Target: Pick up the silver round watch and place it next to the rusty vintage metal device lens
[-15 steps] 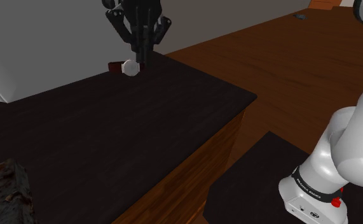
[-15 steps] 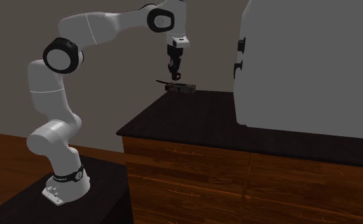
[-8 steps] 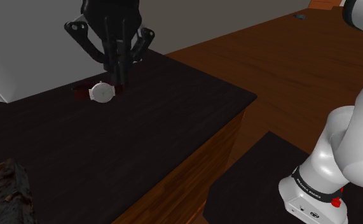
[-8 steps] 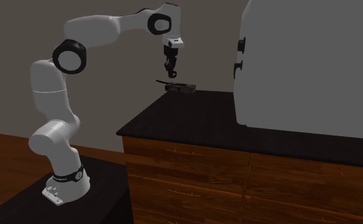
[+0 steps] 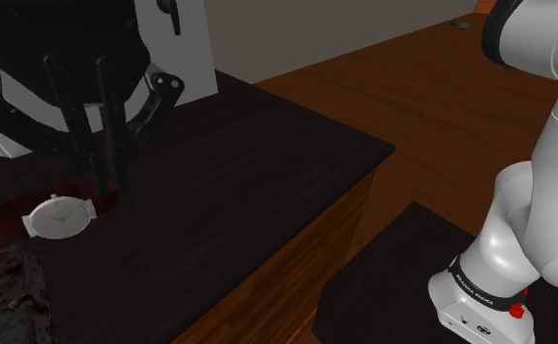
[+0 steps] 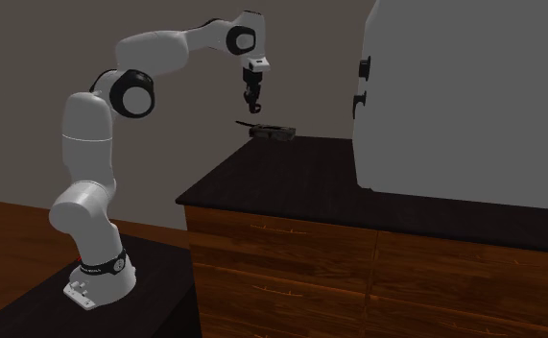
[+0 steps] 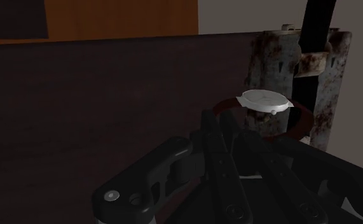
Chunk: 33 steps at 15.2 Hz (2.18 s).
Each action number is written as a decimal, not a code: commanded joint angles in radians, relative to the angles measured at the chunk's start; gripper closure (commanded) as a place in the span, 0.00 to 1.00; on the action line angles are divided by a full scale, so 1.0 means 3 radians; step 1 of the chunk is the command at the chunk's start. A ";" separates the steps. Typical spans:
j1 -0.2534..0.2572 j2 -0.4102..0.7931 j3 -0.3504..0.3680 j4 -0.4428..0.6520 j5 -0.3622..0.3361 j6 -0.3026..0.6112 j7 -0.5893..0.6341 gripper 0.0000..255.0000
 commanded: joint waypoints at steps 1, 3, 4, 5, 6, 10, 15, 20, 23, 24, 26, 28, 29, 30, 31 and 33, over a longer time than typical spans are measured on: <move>0.0020 -0.0018 0.0011 -0.0106 0.0001 0.0098 0.0029 1.00; -0.0009 -0.0079 0.0006 -0.0277 0.0035 0.0211 -0.0006 1.00; -0.0021 -0.0106 0.0003 -0.0358 0.0050 0.0266 -0.0022 1.00; -0.0032 -0.0131 0.0001 -0.0436 0.0065 0.0319 -0.0038 1.00; -0.0043 -0.0155 -0.0001 -0.0512 0.0078 0.0372 -0.0054 1.00; -0.0075 -0.0235 -0.0010 -0.0791 0.0125 0.0574 -0.0113 1.00; -0.0100 -0.0305 -0.0018 -0.1100 0.0169 0.0813 -0.0177 1.00; -0.0115 -0.0347 -0.0022 -0.1373 0.0200 0.1042 -0.0233 1.00; -0.0120 -0.0360 -0.0024 -0.1521 0.0213 0.1176 -0.0263 1.00; -0.0121 -0.0362 -0.0025 -0.1555 0.0216 0.1207 -0.0269 1.00; -0.0121 -0.0362 -0.0025 -0.1555 0.0216 0.1207 -0.0269 1.00; -0.0121 -0.0362 -0.0025 -0.1555 0.0216 0.1207 -0.0269 1.00; -0.0121 -0.0362 -0.0025 -0.1555 0.0216 0.1207 -0.0269 1.00; -0.0121 -0.0362 -0.0025 -0.1555 0.0216 0.1207 -0.0269 1.00; -0.0121 -0.0362 -0.0025 -0.1554 0.0216 0.1207 -0.0269 1.00; -0.0121 -0.0362 -0.0025 -0.1554 0.0216 0.1207 -0.0269 0.00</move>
